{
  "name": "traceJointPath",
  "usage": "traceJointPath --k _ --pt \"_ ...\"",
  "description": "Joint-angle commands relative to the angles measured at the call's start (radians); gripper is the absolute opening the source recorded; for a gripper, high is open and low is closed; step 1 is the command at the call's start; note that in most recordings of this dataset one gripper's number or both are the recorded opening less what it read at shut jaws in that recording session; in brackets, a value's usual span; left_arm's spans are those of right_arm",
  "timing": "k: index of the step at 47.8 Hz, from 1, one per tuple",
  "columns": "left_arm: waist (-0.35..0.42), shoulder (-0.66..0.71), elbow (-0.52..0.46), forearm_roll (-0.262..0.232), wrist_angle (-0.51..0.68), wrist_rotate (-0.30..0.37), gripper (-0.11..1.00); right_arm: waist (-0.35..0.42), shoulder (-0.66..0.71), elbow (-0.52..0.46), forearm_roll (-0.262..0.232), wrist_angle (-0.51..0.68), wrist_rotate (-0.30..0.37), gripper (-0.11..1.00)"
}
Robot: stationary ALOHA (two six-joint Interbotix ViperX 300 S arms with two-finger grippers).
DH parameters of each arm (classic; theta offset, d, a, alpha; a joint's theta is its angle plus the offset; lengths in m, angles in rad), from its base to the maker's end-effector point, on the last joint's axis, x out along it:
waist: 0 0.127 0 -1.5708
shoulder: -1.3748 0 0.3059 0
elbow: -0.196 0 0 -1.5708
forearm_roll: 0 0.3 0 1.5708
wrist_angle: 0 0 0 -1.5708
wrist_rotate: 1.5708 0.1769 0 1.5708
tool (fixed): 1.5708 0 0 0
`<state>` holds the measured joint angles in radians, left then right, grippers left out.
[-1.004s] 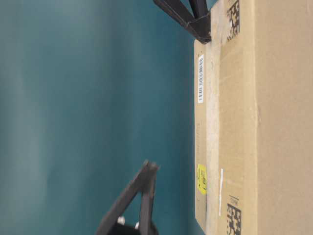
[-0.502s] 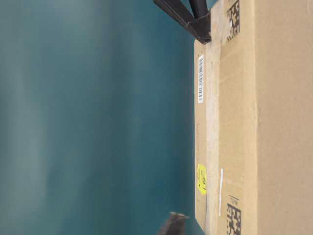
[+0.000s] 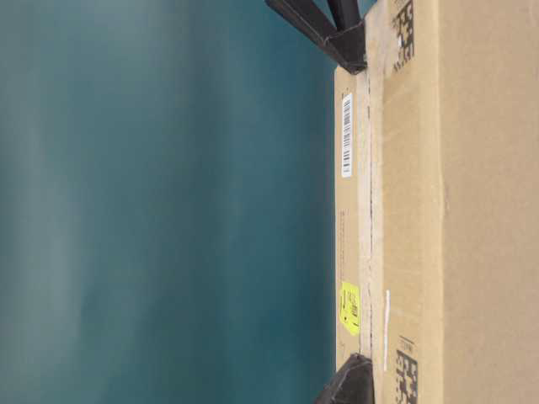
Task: Close the cardboard box.
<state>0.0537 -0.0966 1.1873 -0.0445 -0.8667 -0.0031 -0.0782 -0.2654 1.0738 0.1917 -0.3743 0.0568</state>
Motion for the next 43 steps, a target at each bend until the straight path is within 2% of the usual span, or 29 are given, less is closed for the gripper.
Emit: traceJointPath --k 1,43 --pt "0.008 0.0 -0.011 -0.003 -0.003 0.0 0.0 0.005 -0.005 -0.006 0.0 -0.006 0.0 0.0" --pt "0.009 0.0 -0.011 -0.009 0.005 -0.011 0.0 0.017 -0.005 -0.009 0.003 -0.005 0.008 0.0"
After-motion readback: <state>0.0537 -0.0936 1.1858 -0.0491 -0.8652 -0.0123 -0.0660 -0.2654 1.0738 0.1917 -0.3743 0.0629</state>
